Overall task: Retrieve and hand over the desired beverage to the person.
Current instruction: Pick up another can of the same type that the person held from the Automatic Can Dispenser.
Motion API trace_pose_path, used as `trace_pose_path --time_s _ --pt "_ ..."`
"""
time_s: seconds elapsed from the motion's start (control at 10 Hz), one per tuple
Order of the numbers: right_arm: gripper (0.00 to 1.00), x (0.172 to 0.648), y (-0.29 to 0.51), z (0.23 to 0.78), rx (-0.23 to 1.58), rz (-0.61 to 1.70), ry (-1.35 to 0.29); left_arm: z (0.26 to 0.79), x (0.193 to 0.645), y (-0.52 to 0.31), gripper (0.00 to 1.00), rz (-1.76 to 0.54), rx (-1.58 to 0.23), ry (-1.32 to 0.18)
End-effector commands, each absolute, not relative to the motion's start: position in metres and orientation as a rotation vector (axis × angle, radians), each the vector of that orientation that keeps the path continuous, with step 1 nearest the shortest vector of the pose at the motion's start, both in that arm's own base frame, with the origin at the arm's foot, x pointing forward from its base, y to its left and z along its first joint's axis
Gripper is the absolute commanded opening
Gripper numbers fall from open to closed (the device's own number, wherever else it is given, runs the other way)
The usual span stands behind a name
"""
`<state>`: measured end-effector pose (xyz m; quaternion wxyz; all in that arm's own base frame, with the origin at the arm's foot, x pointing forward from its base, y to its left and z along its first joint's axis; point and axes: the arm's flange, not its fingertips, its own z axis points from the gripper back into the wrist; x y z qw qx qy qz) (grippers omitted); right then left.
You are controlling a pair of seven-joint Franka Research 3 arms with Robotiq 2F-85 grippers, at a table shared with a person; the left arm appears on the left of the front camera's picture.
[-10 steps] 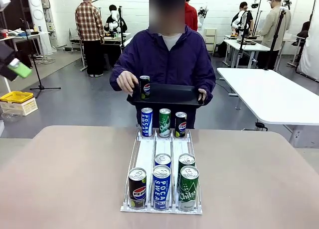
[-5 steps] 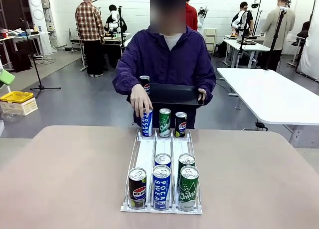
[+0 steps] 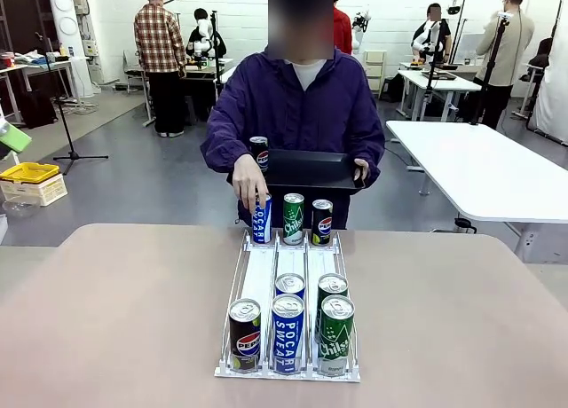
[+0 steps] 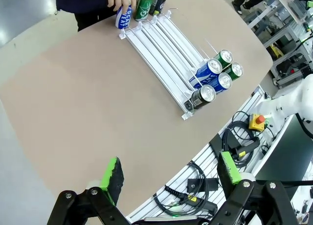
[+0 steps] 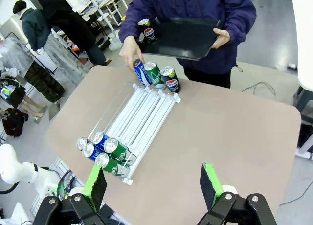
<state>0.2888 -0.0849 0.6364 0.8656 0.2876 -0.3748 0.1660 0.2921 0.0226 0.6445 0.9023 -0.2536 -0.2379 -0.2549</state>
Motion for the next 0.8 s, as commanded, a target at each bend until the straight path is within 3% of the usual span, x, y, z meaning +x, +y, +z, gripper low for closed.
trace_pose_path --time_s 0.0,0.7 --pt "1.00 0.2909 -0.0842 0.6351 0.635 0.366 -0.798 0.6463 0.2949 0.0232 1.00 -0.533 -0.531 -0.507" --pt "1.00 0.2909 -0.0842 0.6351 0.635 0.366 -0.798 0.6463 0.2949 0.0232 1.00 -0.533 -0.531 -0.507"
